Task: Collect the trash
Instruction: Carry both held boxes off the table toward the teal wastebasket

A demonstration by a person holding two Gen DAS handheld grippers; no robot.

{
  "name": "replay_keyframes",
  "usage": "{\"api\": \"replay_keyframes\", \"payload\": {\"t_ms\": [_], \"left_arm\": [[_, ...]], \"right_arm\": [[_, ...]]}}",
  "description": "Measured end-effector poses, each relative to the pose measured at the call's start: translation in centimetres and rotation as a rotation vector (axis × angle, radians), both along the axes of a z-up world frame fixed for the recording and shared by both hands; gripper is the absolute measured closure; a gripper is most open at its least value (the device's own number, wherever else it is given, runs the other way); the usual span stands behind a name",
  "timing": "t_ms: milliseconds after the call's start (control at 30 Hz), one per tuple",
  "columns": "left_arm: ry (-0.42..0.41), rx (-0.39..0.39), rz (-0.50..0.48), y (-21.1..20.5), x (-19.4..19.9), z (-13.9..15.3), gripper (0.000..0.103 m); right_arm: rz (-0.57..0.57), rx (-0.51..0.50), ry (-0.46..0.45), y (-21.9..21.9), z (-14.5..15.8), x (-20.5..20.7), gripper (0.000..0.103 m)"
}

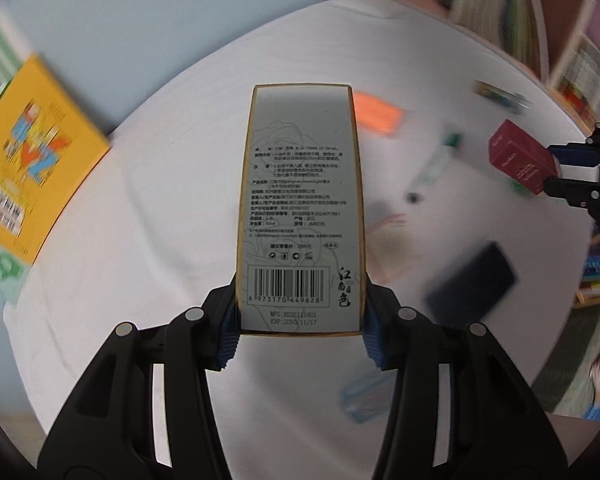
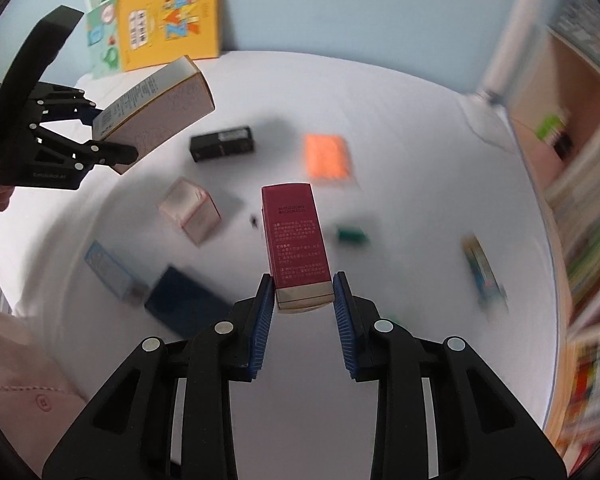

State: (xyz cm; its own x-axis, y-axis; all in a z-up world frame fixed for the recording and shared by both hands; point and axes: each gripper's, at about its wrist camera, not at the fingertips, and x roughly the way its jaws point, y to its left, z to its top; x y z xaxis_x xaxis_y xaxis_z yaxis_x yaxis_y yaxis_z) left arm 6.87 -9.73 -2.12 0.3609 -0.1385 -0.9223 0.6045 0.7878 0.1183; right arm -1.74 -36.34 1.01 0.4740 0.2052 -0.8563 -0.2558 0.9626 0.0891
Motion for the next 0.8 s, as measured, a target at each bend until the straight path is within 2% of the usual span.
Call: {"api": "replay_keyframes", "payload": {"t_ms": [200, 333, 600, 800], "left_arm": [[0.027, -0.007, -0.200, -6.5, -4.0, -0.5, 0.056], [0.050, -0.002, -0.364, -11.5, -8.0, -1.1, 0.056], [0.085, 0.024, -0.718, -19.4, -18.8, -2.4, 0.056], [0.107, 0.054, -0.929, -22.4, -26.2, -3.7, 0.056]], "right_arm": [[-0.182, 0.020, 0.025, -4.2, -0.2, -6.1, 0.072], [-0.336, 0.038, 0.059, -6.8, -0.8, -11.7, 0.072], [-0.661, 0.073, 0.143, -9.9, -3.0, -23.9, 0.072], [-0.863, 0.114, 0.196, -9.6, -4.5, -31.3, 0.072]]}}
